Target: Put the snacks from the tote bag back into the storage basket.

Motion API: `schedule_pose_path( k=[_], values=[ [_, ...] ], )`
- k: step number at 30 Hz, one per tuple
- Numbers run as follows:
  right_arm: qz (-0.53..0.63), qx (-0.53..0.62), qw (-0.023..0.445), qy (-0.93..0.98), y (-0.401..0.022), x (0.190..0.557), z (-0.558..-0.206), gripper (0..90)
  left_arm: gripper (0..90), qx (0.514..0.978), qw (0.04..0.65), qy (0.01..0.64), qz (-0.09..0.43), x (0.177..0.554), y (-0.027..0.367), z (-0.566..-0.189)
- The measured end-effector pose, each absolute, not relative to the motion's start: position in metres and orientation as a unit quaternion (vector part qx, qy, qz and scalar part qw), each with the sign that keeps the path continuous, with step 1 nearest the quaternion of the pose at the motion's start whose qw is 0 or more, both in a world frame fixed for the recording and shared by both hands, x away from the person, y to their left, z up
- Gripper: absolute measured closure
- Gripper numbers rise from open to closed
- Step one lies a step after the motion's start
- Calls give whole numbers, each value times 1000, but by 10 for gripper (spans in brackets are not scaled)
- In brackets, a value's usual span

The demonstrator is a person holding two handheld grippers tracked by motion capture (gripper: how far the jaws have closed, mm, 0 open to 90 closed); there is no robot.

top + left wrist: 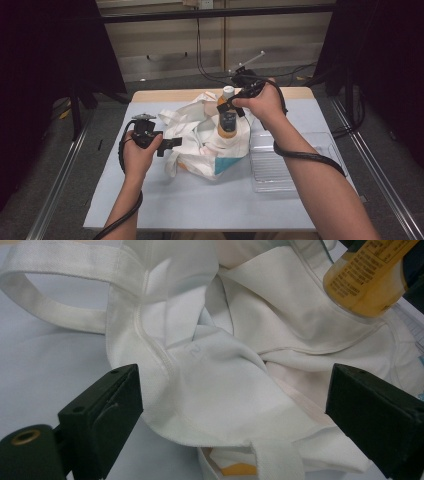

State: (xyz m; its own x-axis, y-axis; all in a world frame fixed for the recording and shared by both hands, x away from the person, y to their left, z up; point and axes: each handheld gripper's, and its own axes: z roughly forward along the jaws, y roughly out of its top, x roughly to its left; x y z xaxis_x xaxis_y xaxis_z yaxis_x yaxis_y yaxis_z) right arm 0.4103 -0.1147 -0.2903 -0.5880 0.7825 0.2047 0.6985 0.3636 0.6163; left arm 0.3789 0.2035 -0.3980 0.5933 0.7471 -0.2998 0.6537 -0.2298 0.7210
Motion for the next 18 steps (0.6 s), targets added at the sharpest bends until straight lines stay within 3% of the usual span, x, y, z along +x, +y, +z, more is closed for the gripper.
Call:
schedule_pose_path(
  k=[18],
  values=[
    [332, 456, 59, 824, -129, 399, -285, 304, 78, 787, 425, 443, 60, 379, 202, -397]
  ],
)
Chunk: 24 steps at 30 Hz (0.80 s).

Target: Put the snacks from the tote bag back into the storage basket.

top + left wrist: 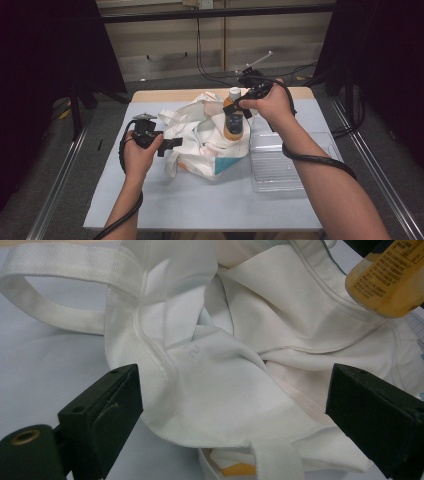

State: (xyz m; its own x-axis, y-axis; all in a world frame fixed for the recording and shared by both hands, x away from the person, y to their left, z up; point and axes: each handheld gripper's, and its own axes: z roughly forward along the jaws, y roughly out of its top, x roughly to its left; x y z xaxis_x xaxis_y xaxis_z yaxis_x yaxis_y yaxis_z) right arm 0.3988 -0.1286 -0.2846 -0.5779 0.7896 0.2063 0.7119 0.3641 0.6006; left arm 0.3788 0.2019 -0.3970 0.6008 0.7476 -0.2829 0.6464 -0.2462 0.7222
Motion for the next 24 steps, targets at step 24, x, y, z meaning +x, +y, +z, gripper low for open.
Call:
schedule_pose_path(
  k=[24],
  values=[
    [339, 461, 57, 818, -154, 386, -270, 305, 76, 789, 427, 438, 61, 377, 200, -396]
  ],
)
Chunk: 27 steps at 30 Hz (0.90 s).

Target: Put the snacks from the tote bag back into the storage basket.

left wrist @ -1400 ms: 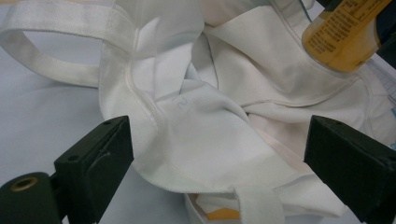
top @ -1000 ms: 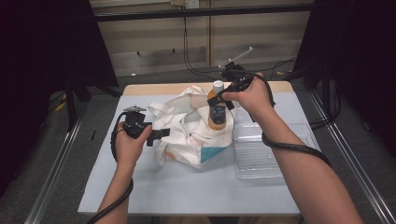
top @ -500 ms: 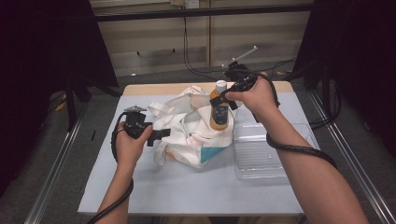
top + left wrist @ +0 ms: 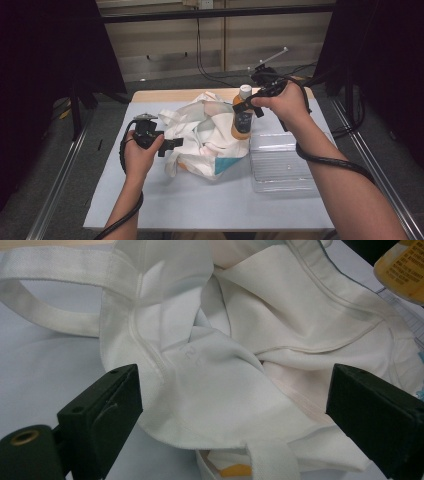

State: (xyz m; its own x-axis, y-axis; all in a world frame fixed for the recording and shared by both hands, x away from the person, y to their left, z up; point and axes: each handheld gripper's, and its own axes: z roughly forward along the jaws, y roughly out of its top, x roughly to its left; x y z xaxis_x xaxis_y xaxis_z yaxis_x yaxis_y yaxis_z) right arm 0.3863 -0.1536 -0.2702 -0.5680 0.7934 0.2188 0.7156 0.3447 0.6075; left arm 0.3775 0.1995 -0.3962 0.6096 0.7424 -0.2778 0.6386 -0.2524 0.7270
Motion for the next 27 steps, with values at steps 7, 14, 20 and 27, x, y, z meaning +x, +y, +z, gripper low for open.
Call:
schedule_pose_path(
  k=[7, 14, 20, 27],
  values=[
    [334, 464, 64, 818, -164, 382, -266, 304, 76, 791, 425, 436, 61, 377, 198, -396],
    [333, 469, 65, 816, -174, 378, -269, 304, 76, 790, 426, 436, 61, 377, 198, -396],
    [326, 471, 68, 817, -181, 376, -273, 305, 76, 790, 427, 437, 61, 377, 198, -396],
    [327, 475, 70, 814, -188, 373, -276, 304, 76, 792, 424, 435, 61, 377, 197, -397]
  ],
)
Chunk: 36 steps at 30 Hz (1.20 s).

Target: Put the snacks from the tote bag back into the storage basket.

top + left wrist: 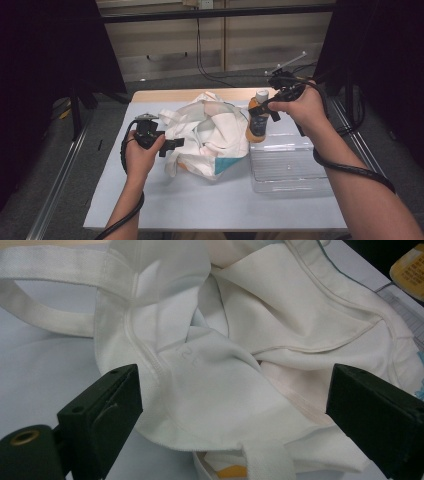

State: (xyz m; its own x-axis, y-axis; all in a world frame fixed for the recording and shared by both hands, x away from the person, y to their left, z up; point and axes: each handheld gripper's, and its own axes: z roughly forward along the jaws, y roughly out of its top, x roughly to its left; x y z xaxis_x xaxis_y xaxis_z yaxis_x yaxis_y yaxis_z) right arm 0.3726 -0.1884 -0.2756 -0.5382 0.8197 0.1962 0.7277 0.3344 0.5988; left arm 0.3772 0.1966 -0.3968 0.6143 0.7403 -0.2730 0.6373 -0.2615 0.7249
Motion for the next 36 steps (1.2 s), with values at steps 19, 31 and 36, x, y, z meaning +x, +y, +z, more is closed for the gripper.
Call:
schedule_pose_path(
  k=[19, 31, 36],
  values=[
    [305, 484, 70, 817, -202, 364, -284, 304, 76, 794, 423, 433, 60, 377, 193, -397],
    [298, 488, 65, 818, -202, 363, -296, 305, 76, 796, 420, 432, 63, 378, 194, -398],
    [294, 489, 62, 819, -201, 365, -302, 304, 76, 796, 421, 431, 62, 378, 194, -398]
  ],
)
